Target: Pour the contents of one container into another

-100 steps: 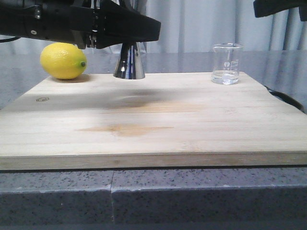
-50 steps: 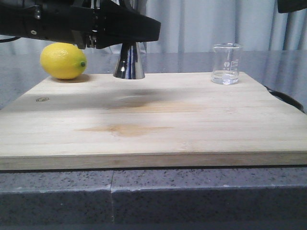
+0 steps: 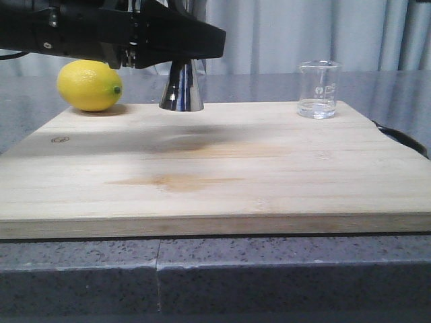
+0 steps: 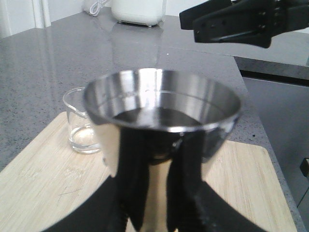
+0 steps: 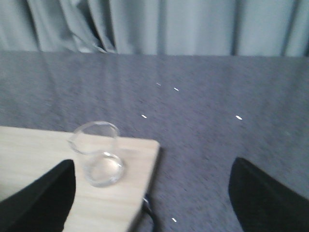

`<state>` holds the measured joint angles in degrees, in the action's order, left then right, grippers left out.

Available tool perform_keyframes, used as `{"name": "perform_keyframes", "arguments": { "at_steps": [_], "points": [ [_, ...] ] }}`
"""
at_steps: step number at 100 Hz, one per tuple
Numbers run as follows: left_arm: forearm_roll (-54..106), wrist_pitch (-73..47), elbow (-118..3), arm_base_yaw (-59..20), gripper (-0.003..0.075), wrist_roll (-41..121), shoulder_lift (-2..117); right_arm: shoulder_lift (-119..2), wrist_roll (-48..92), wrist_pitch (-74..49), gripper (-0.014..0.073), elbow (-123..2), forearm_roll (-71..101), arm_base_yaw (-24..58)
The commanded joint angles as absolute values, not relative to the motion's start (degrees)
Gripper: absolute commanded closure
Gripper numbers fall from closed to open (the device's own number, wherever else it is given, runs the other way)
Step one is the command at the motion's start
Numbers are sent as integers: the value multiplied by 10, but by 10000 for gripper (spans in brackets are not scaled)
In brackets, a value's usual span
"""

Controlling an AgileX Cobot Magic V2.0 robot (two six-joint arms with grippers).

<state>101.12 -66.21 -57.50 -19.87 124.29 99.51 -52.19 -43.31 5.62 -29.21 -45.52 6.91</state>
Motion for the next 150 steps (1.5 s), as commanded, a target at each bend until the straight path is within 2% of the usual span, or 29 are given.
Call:
{"name": "perform_keyframes", "arguments": {
  "at_steps": [1,10,15,78,150],
  "points": [
    [1059,-720,-586,-200,563,1242,965,-513,-222,-18,31,-305,-254,91],
    [1059,-720,-586,-200,563,1242,965,-513,-79,-65,31,-305,-140,104],
    [1059,-720,-586,-200,563,1242,965,-511,-54,-79,31,-305,-129,105],
    [1059,-720,-586,-200,563,1242,965,-413,-54,-99,31,-305,-120,105],
    [1059,-720,-586,-200,563,1269,974,-411,-54,-107,31,-305,-120,105]
  ]
}}
